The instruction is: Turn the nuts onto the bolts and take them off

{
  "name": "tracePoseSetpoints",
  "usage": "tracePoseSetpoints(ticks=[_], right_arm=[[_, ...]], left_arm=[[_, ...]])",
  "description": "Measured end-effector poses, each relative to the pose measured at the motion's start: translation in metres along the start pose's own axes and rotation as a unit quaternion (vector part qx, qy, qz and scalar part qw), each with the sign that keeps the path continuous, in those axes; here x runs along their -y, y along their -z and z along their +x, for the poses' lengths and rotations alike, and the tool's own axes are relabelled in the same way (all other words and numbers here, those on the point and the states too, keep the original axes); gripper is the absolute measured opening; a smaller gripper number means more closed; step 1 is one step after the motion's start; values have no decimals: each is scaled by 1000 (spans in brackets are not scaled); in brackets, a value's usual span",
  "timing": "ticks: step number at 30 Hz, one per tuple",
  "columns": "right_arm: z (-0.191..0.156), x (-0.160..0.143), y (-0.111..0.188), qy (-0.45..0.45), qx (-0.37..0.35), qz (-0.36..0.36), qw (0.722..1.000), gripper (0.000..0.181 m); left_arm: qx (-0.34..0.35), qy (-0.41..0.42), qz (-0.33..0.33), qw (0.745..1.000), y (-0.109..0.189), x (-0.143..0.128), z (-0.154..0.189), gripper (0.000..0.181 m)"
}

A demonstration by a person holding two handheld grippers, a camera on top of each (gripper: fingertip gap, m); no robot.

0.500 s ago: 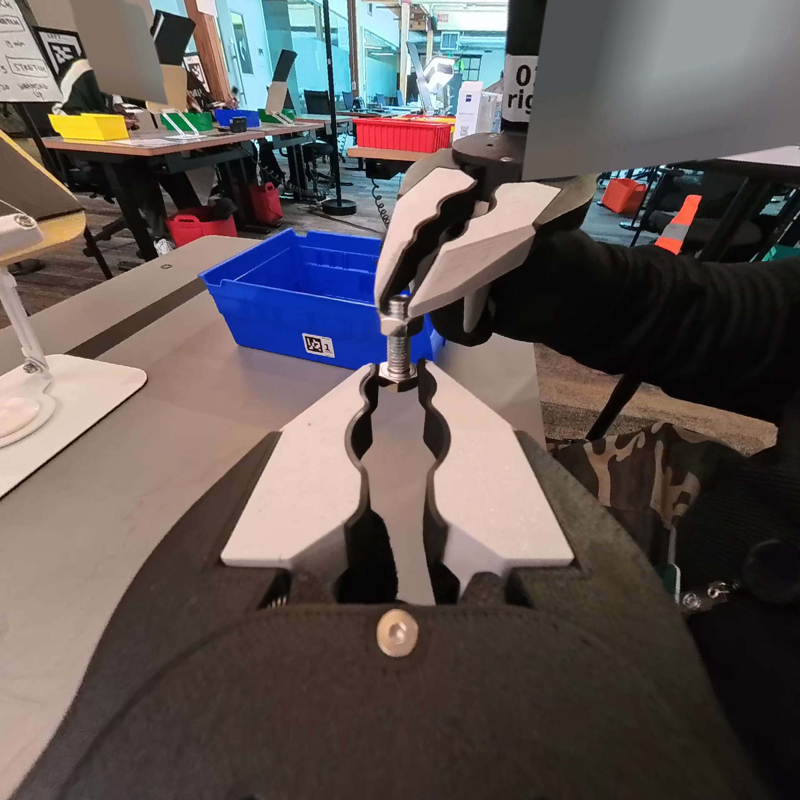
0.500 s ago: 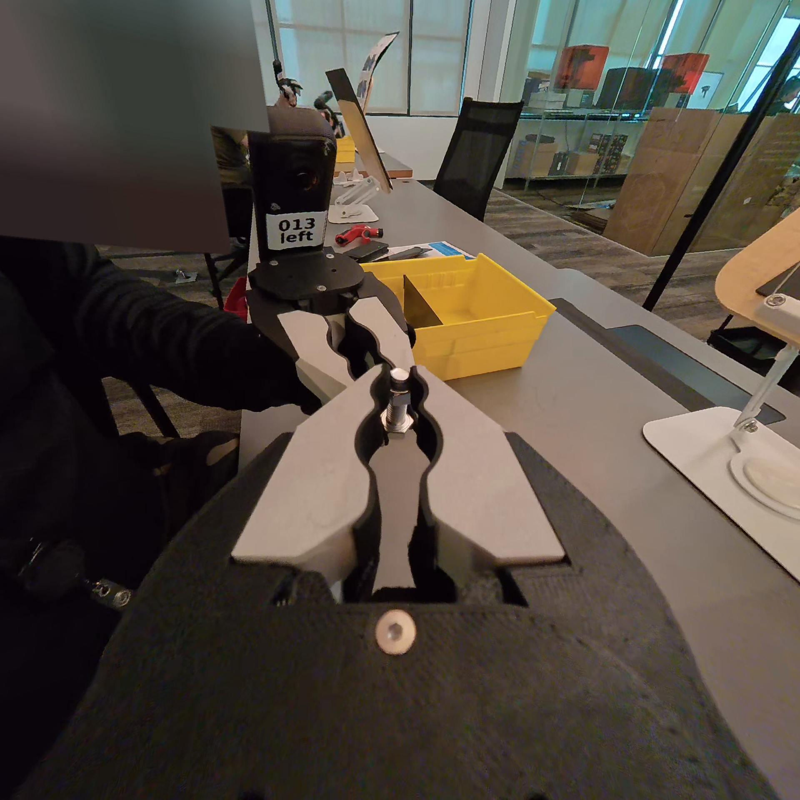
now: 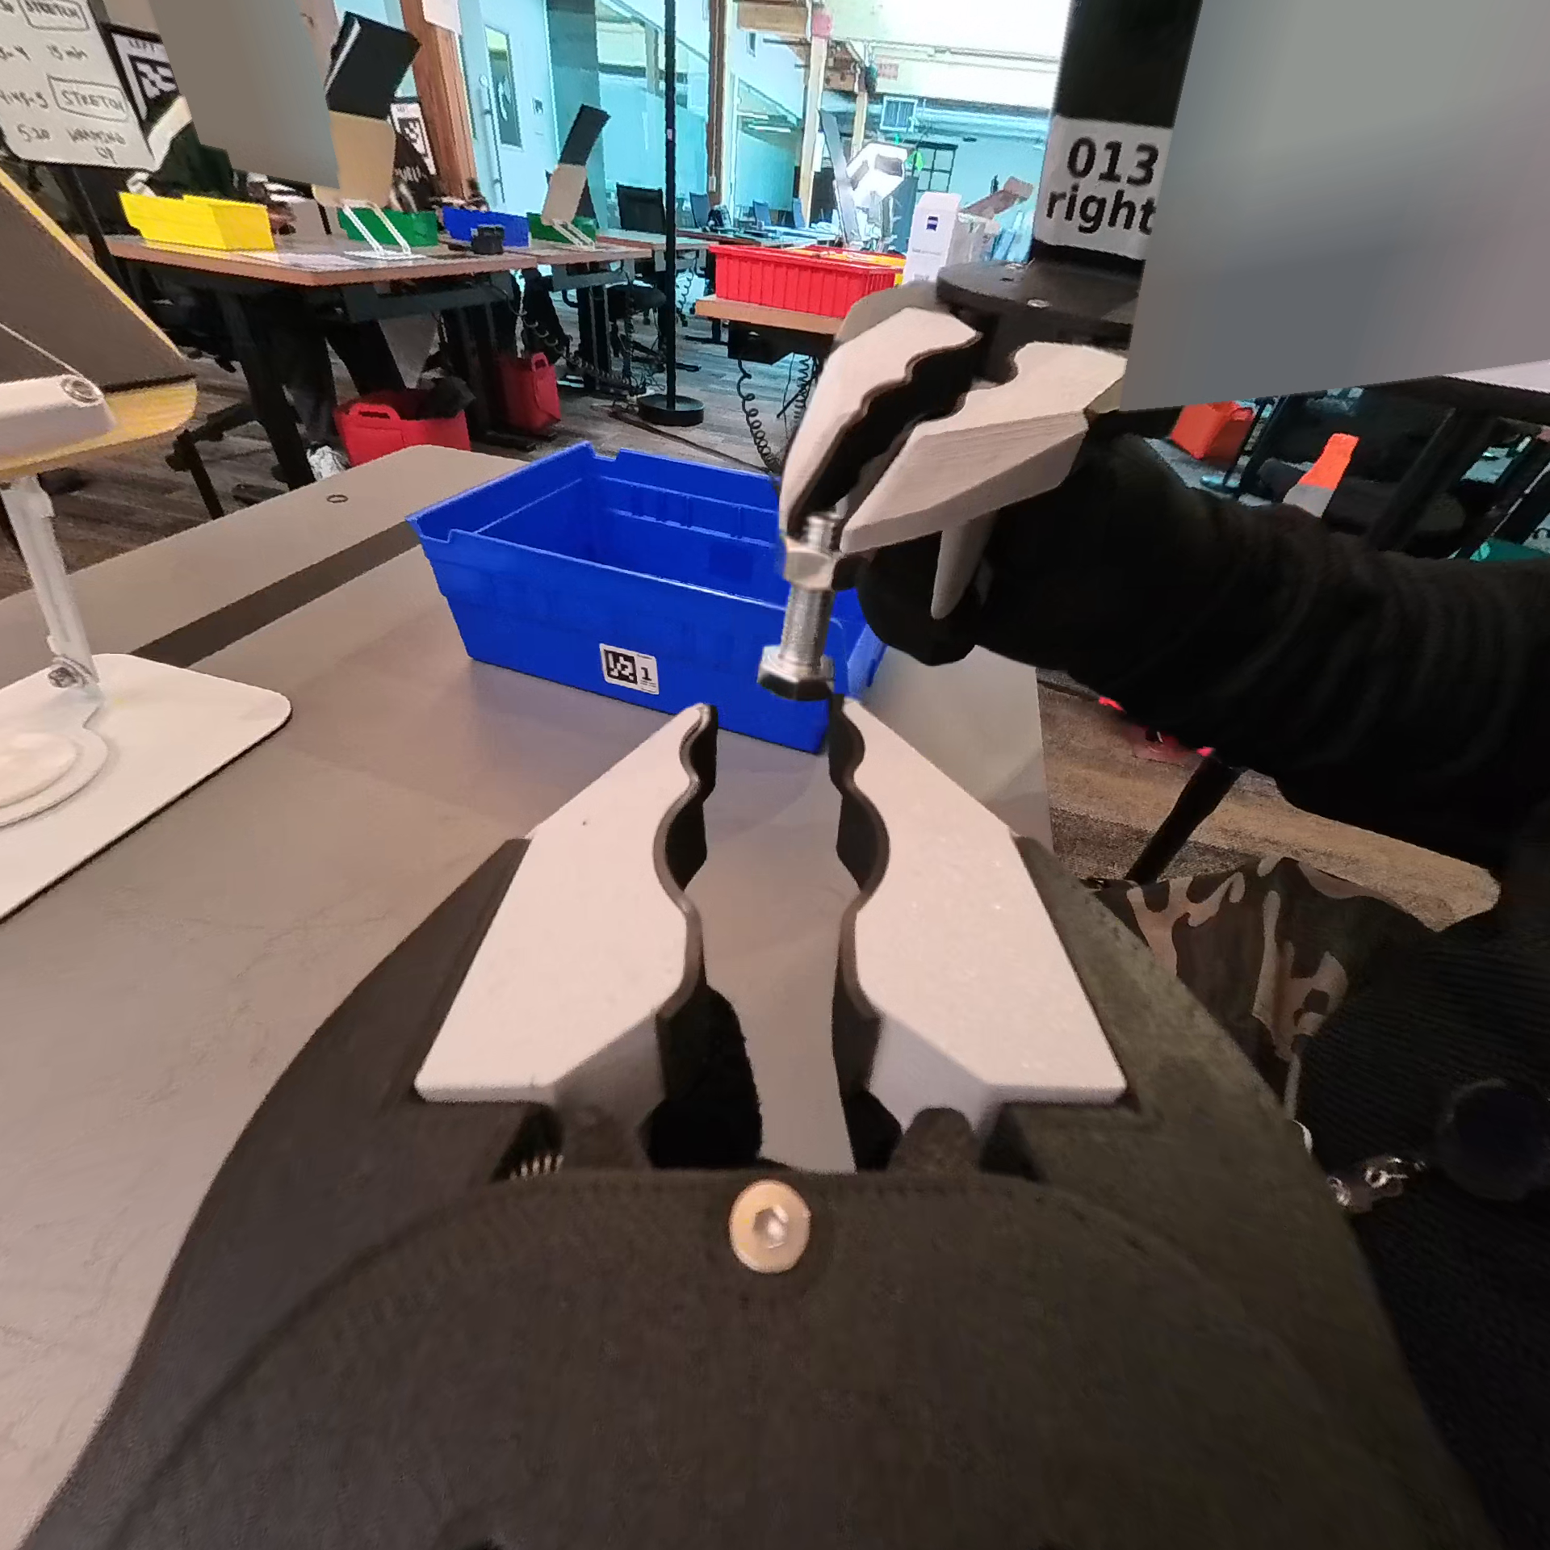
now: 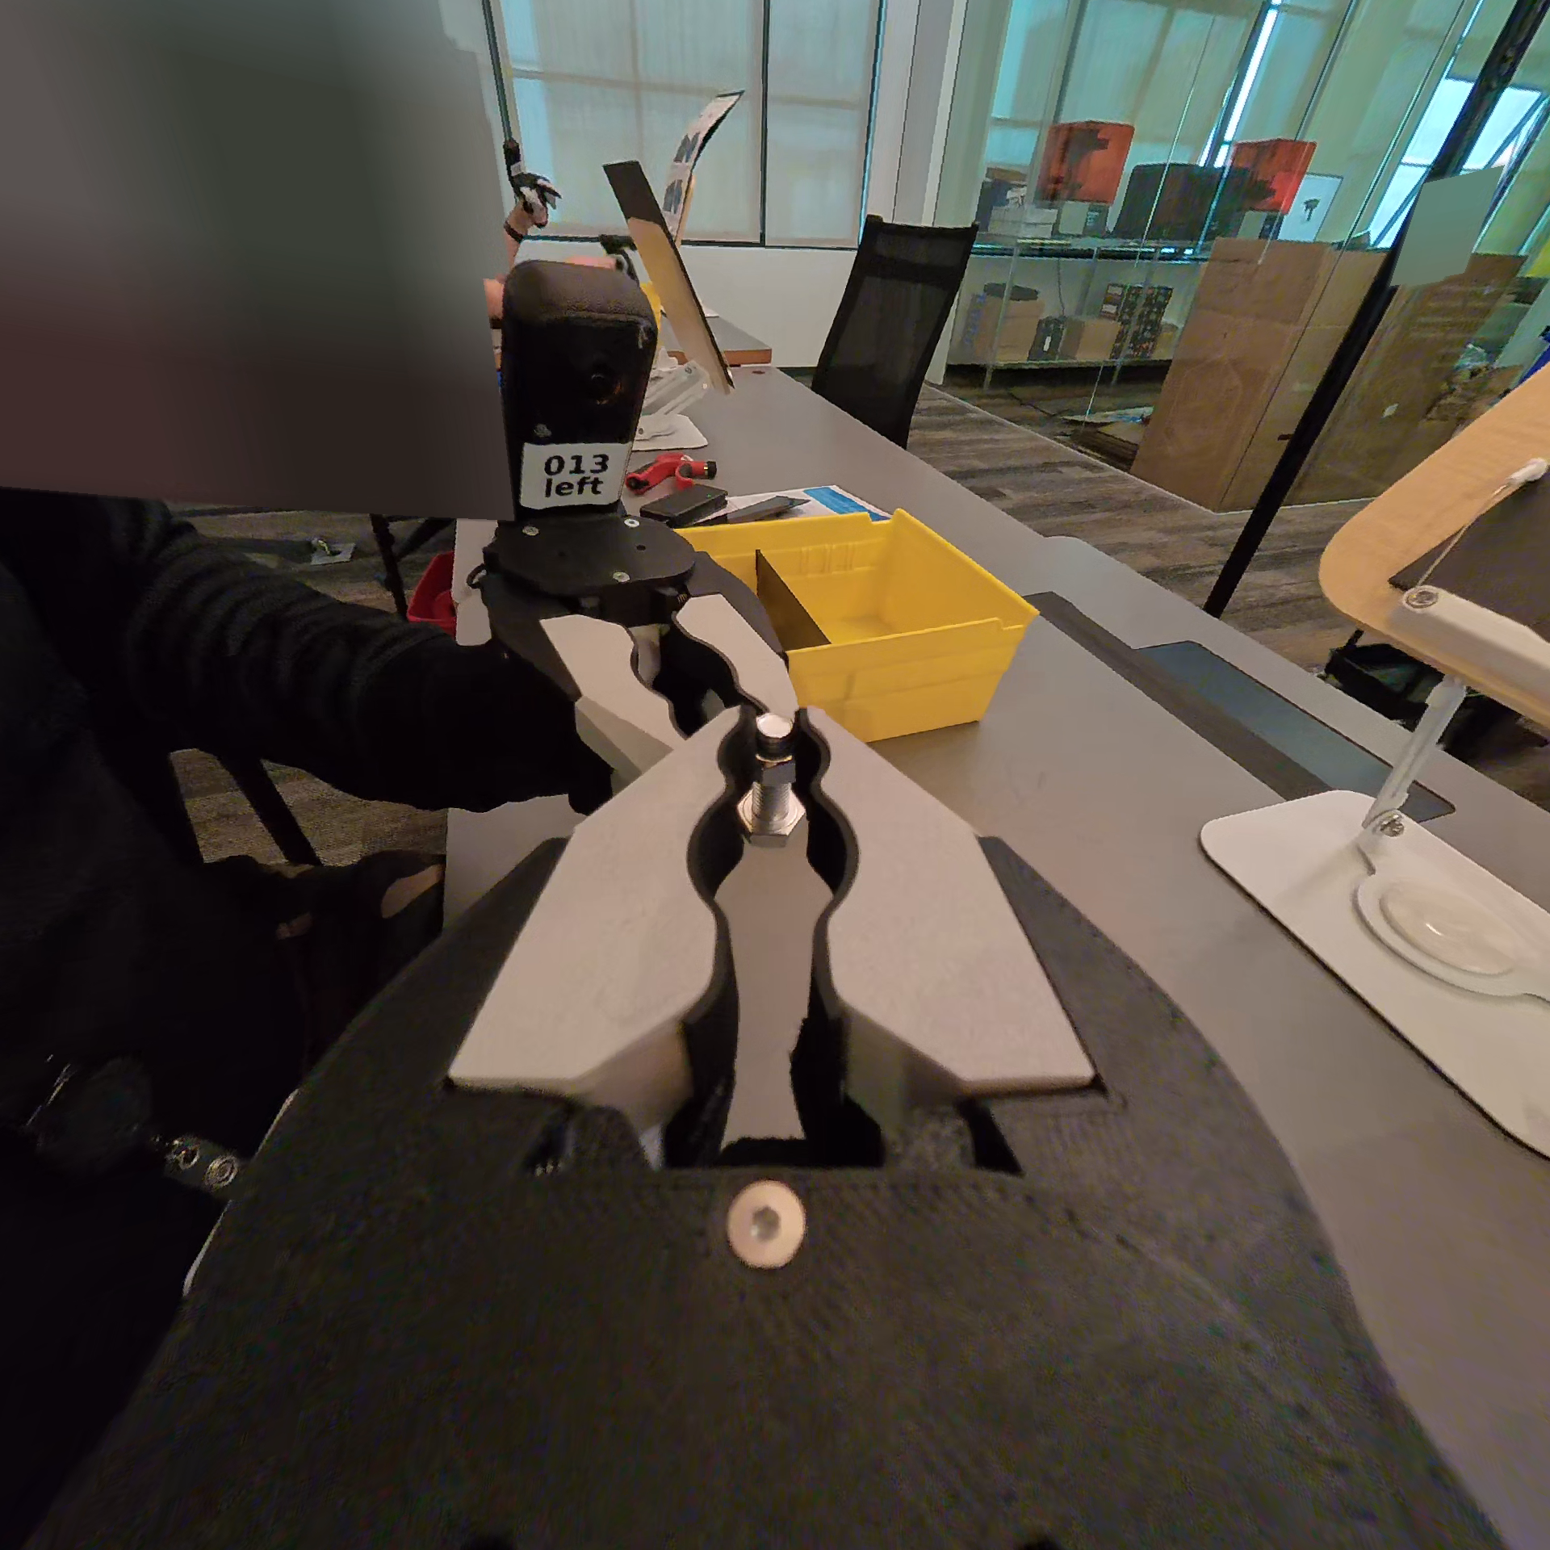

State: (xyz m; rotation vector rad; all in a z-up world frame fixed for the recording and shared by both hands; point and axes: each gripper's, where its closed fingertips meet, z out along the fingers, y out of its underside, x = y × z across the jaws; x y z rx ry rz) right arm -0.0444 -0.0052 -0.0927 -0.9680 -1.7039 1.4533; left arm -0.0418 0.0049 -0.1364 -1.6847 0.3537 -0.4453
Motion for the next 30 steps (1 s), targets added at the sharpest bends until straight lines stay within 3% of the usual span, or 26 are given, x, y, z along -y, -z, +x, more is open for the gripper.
tracePoseSetpoints(ticks=[6, 11, 14, 17, 21, 30], right_arm=[[19, 31, 30, 24, -39, 10, 999, 7], [72, 60, 100, 24, -139, 11, 990, 7], [108, 56, 140, 7, -206, -27, 978, 7], [136, 24, 165, -31, -249, -99, 963, 7], [161, -45, 176, -93, -276, -208, 934, 7], [166, -188, 177, -199, -240, -405, 860, 8]], left_arm=[[8, -6, 10, 1000, 6, 5, -3, 7], [9, -16, 14, 1000, 7, 9, -3, 0], [8, -19, 8, 1000, 5, 7, -2, 0], [7, -17, 4, 1000, 2, 4, -2, 0], [4, -14, -2, 1000, -2, 1, -2, 0], [1, -14, -13, 1000, -5, -4, -1, 0]])
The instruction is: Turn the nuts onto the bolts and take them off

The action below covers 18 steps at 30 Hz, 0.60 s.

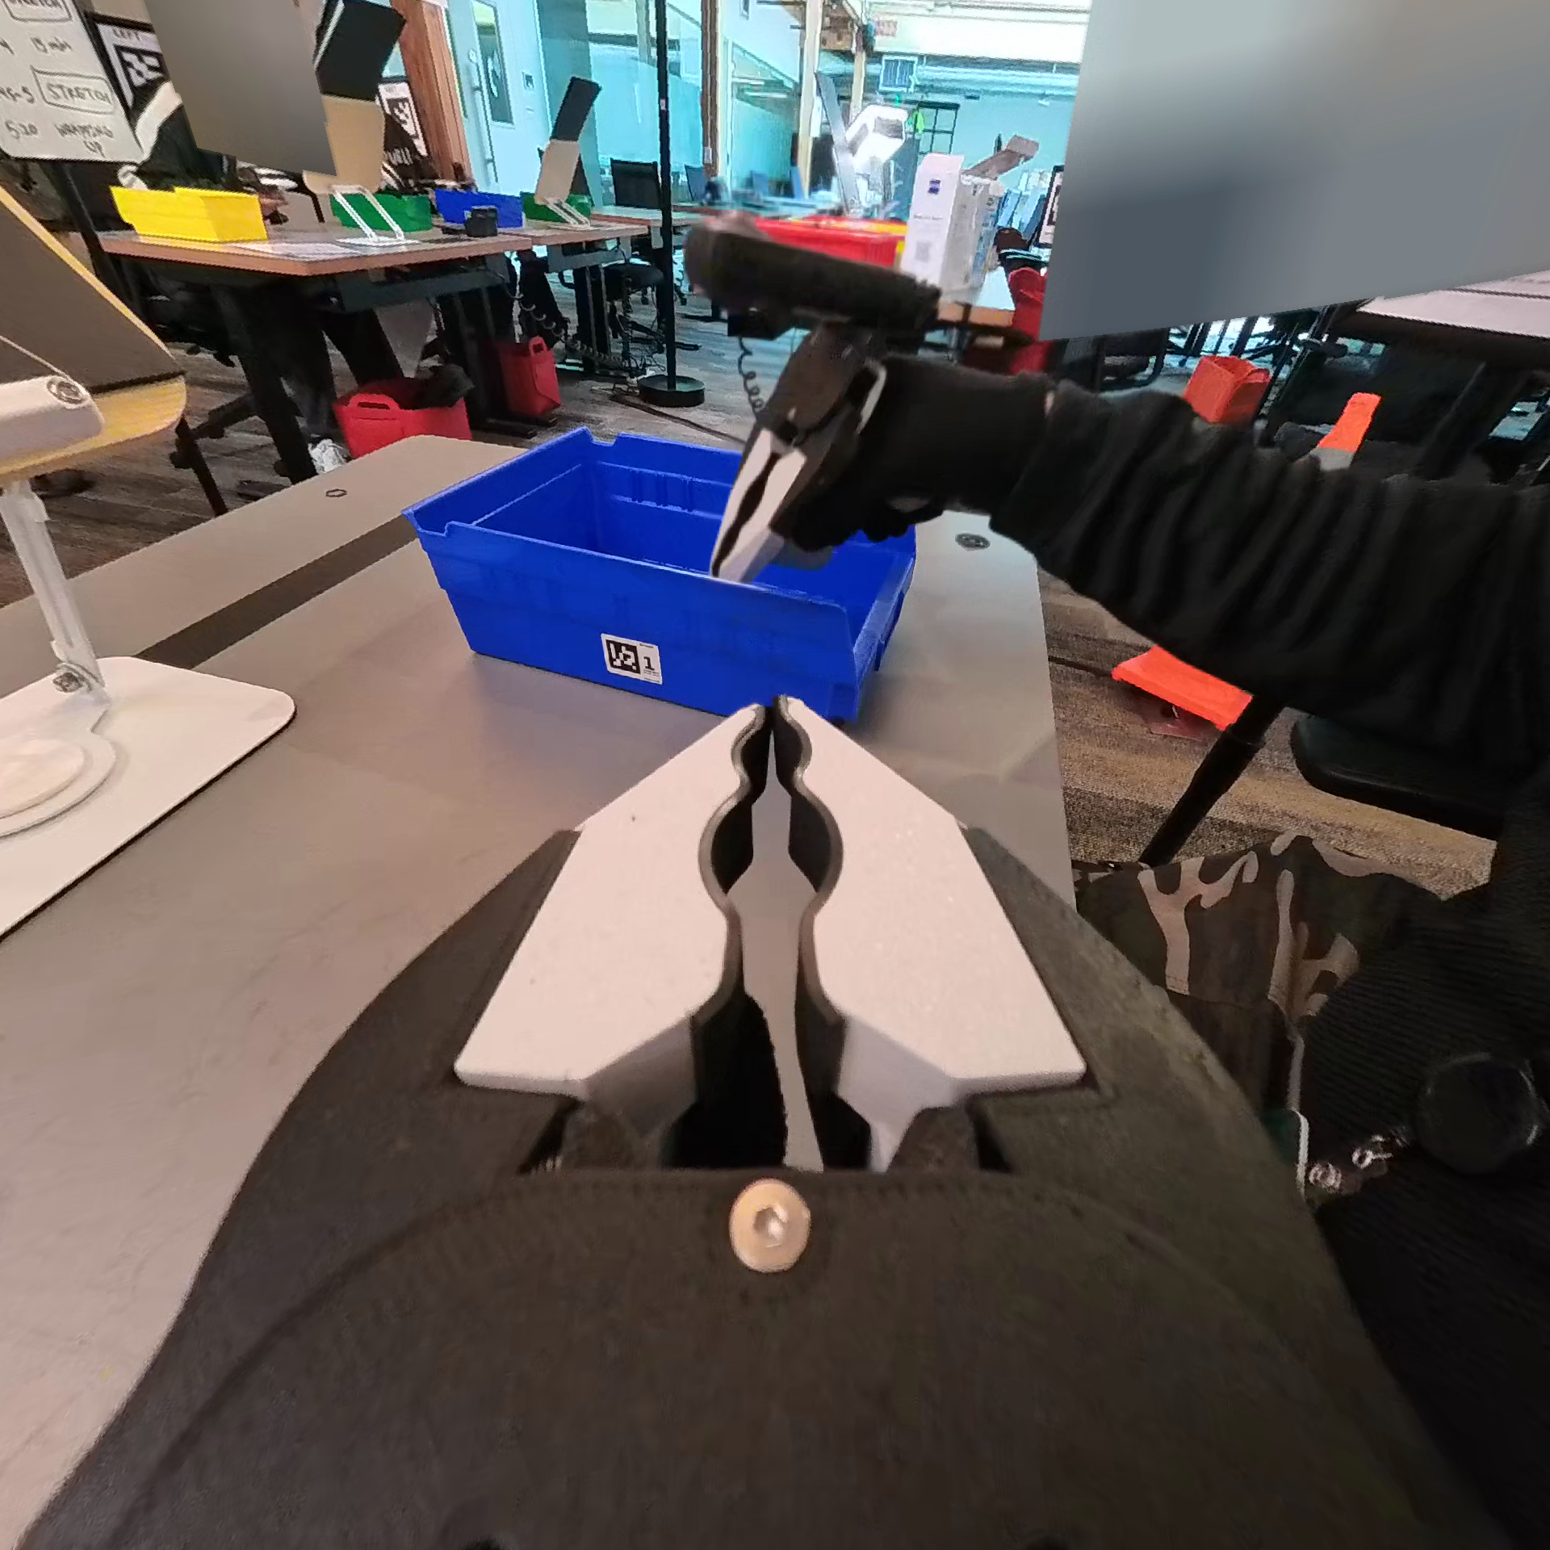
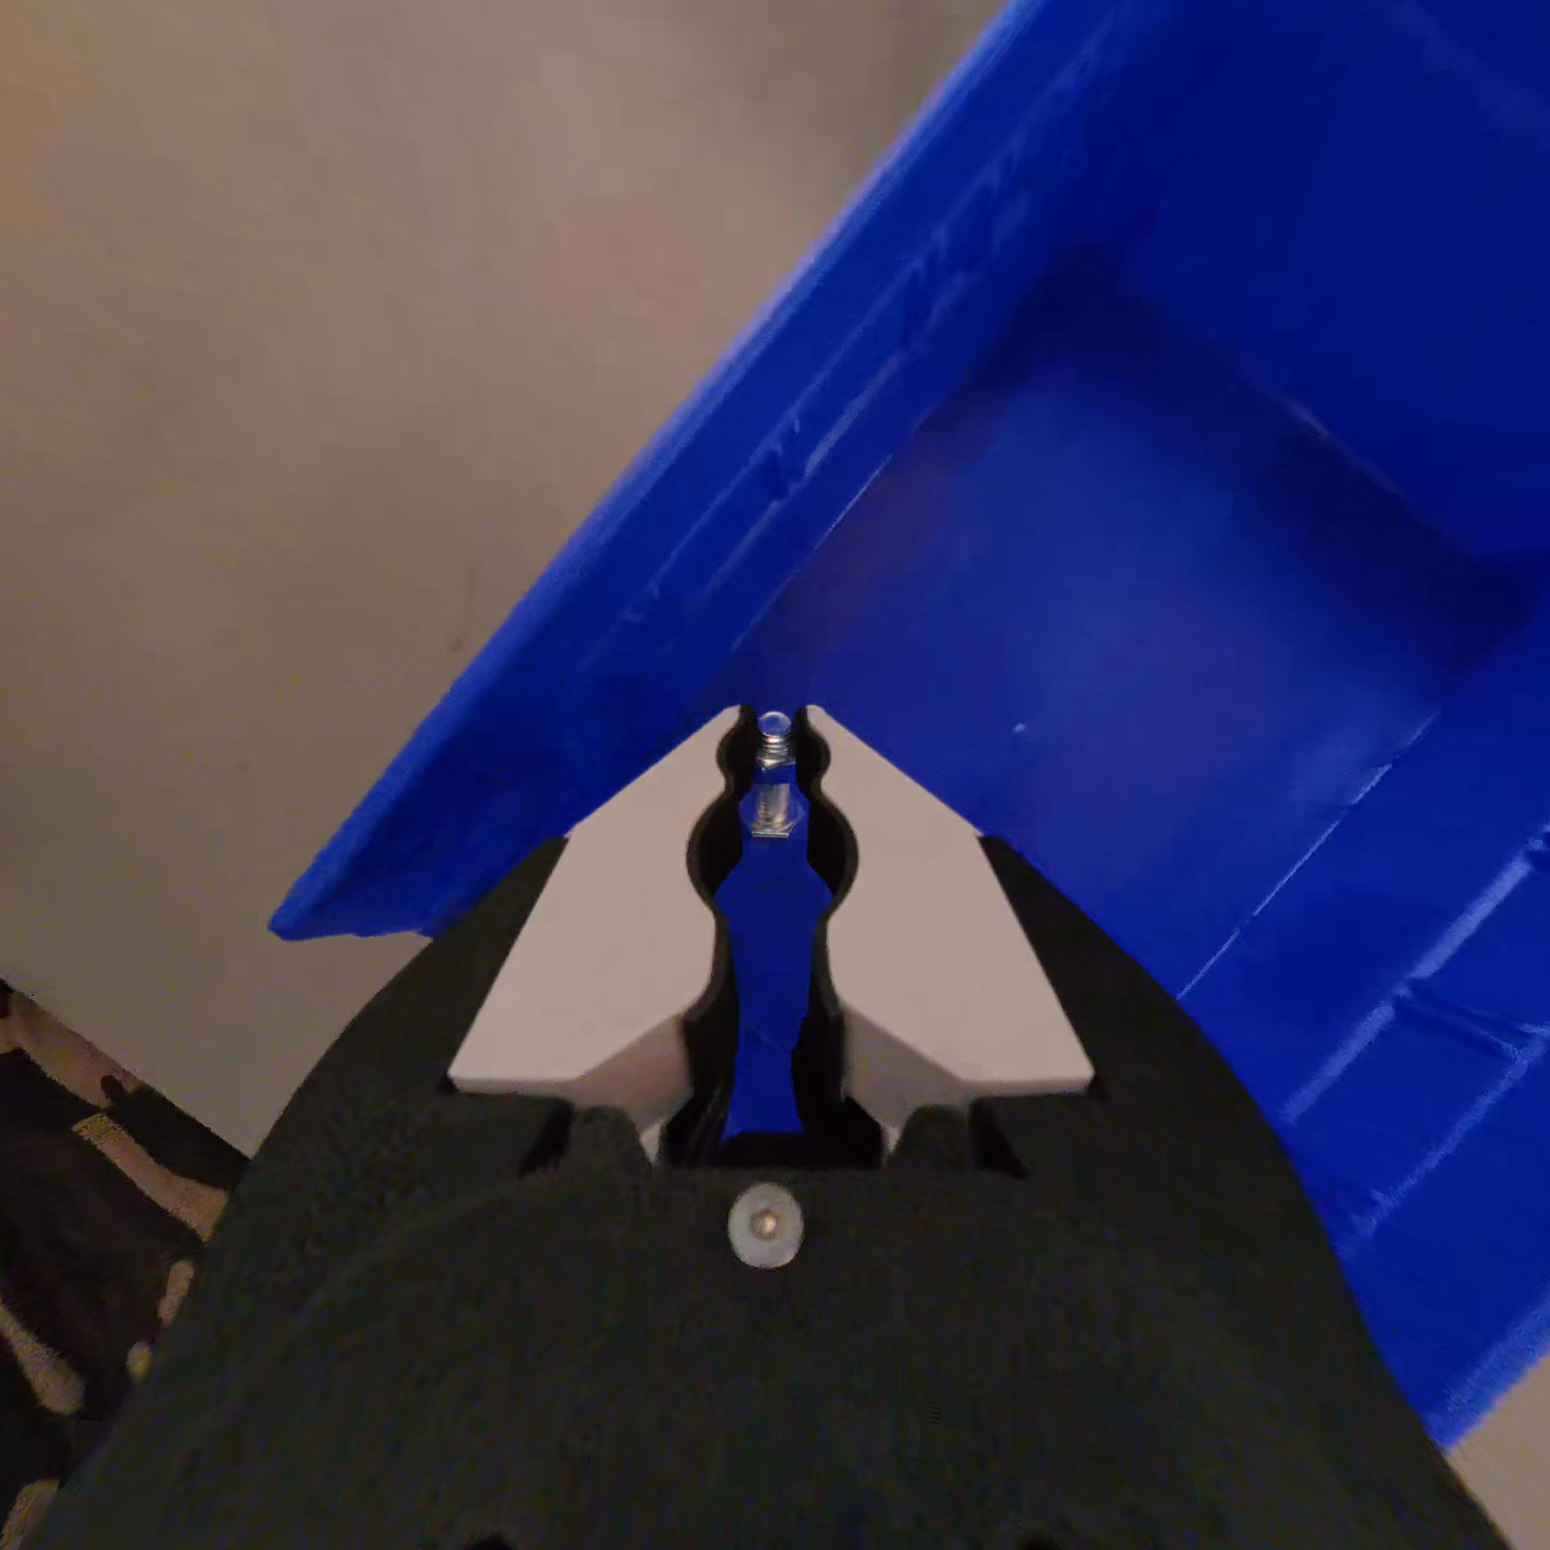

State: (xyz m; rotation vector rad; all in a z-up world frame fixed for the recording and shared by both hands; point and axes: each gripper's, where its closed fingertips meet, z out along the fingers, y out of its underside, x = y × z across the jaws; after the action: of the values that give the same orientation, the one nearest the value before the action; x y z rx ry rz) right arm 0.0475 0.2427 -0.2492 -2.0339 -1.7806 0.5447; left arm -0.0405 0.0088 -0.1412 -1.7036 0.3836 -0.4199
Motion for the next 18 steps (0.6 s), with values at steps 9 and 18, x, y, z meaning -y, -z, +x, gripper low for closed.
tracePoseSetpoints(ticks=[9, 18], right_arm=[[33, -3, -11, -54, -34, 25, 998, 32], [23, 43, 26, -22, -41, 130, 990, 33]], left_arm=[[9, -15, -2, 1000, 5, 5, -1, 2], [211, -109, -93, 967, 87, 26, -93, 14]])
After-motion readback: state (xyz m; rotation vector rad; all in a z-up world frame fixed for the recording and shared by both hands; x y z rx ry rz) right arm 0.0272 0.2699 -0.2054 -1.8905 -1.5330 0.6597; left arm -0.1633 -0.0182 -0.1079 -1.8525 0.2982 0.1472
